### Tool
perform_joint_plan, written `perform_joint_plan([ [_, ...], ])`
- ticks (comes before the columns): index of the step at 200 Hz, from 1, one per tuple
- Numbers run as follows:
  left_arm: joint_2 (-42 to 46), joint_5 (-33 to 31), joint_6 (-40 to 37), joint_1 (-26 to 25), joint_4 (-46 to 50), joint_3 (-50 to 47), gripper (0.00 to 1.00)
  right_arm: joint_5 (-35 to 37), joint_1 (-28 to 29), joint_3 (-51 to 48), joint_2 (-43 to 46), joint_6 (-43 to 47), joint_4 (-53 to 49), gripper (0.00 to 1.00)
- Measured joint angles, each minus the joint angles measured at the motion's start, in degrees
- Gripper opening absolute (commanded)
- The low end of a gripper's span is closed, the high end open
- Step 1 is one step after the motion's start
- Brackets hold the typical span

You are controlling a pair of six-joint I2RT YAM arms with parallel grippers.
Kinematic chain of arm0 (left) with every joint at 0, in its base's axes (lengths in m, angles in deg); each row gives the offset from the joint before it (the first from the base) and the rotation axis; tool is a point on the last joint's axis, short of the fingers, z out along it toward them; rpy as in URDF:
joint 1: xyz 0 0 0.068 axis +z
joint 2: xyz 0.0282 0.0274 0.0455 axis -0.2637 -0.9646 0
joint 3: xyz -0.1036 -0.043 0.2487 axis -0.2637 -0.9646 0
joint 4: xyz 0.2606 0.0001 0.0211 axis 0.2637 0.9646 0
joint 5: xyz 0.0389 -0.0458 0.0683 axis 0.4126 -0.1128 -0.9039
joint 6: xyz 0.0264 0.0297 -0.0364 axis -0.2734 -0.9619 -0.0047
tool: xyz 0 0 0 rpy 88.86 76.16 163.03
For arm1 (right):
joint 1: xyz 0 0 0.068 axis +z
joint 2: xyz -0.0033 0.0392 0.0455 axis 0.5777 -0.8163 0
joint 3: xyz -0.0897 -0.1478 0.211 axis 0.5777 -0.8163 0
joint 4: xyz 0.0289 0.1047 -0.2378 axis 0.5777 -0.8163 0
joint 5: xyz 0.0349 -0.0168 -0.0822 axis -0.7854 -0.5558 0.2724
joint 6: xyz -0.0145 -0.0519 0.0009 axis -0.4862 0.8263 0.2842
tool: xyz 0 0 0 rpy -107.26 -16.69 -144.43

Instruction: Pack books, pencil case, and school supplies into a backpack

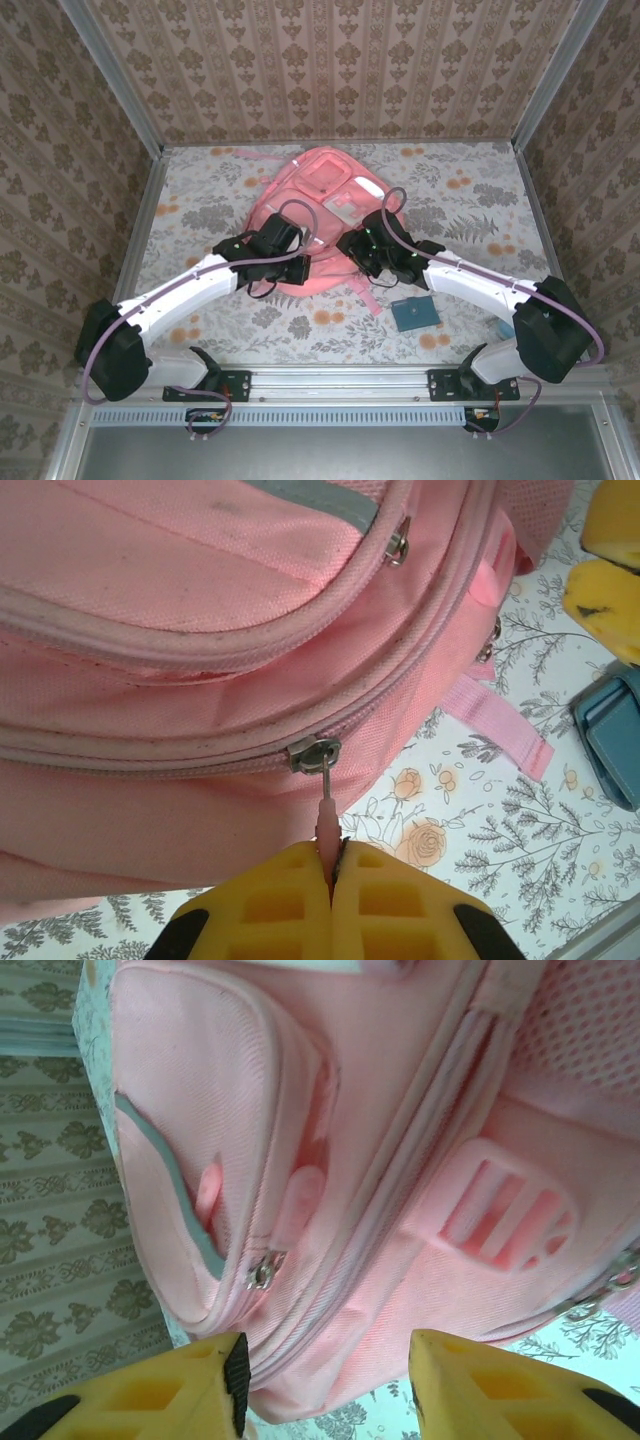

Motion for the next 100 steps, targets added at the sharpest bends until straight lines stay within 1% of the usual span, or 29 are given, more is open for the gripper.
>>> perform_joint_plan([
  [20, 0.00, 0.20, -0.44, -0.72, -0.96, -0.13, 0.00, -0.17, 0.61, 2.21, -1.09, -0.81, -0.42, 0.34],
  [38, 0.00, 0.35, -0.48, -1.38, -1.77, -0.15, 0.00, -0.66, 1.16, 4.09, -3.10, -1.29, 0.04, 0.32],
  [54, -0.02, 0.37, -0.48, -1.90, -2.16, -0.20, 0.00, -1.18, 1.66, 5.29, -5.09, -1.53, 0.17, 0.32],
  [73, -0.02, 0.33, -0.48, -2.19, -2.16, -0.24, 0.00, -1.42, 2.08, 6.43, -6.88, -2.29, -0.42, 0.36],
  [100, -0.02, 0.24, -0.66, -2.47, -3.08, -1.38, 0.00, -1.79, 2.08, 7.85, -8.26, -4.22, -1.99, 0.37],
])
